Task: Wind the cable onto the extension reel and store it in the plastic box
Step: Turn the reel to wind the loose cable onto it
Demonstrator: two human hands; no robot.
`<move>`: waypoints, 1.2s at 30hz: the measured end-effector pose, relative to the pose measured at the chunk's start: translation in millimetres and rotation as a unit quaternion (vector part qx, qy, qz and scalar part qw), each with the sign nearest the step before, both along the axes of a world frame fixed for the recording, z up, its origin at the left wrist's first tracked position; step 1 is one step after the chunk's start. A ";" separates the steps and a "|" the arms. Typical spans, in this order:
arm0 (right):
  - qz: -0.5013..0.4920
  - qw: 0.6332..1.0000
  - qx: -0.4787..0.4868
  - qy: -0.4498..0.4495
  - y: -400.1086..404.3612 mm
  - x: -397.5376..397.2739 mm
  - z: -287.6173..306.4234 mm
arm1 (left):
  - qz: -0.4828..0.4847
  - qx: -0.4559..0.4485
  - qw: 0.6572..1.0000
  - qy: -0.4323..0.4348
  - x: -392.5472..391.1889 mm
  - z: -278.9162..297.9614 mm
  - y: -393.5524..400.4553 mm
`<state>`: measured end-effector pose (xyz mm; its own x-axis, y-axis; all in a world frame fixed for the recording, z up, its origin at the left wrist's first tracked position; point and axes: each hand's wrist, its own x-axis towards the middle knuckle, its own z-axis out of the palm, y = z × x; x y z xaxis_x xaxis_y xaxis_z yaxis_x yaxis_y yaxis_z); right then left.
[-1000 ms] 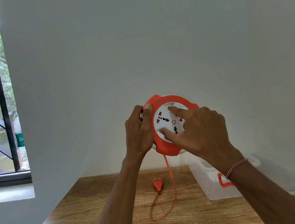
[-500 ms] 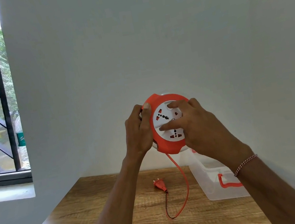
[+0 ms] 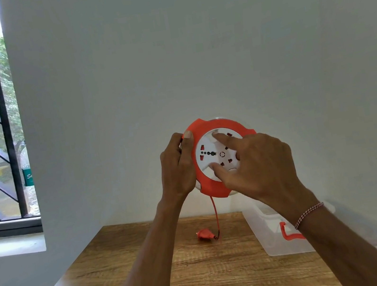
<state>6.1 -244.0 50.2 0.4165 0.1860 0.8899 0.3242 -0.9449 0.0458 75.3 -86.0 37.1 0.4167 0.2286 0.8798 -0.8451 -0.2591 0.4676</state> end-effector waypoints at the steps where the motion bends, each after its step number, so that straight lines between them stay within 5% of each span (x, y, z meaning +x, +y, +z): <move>1: 0.004 1.000 0.008 0.003 1.1 -0.8 -0.2 | 0.001 0.000 1.000 0.003 0.6 -0.4 -0.4; 8: 0.022 0.999 0.030 0.003 2.2 -4.0 1.8 | -0.007 0.000 1.000 0.011 2.6 -1.6 -1.5; 13: 0.077 0.995 -0.068 -0.016 -5.6 -3.5 8.1 | -0.009 -0.007 1.000 0.014 1.7 -0.7 0.3; 17: 0.032 0.987 -0.130 0.086 -3.3 -5.6 9.2 | -0.003 -0.004 1.000 0.011 1.2 -1.1 -0.3; 22: -0.018 0.983 -0.156 0.092 1.5 -5.5 7.6 | 0.004 0.003 1.000 0.011 2.3 -2.2 -1.3; 36: -0.007 0.999 -0.002 0.045 -0.9 7.0 -5.0 | 0.012 0.010 1.000 0.009 5.2 -3.0 -2.0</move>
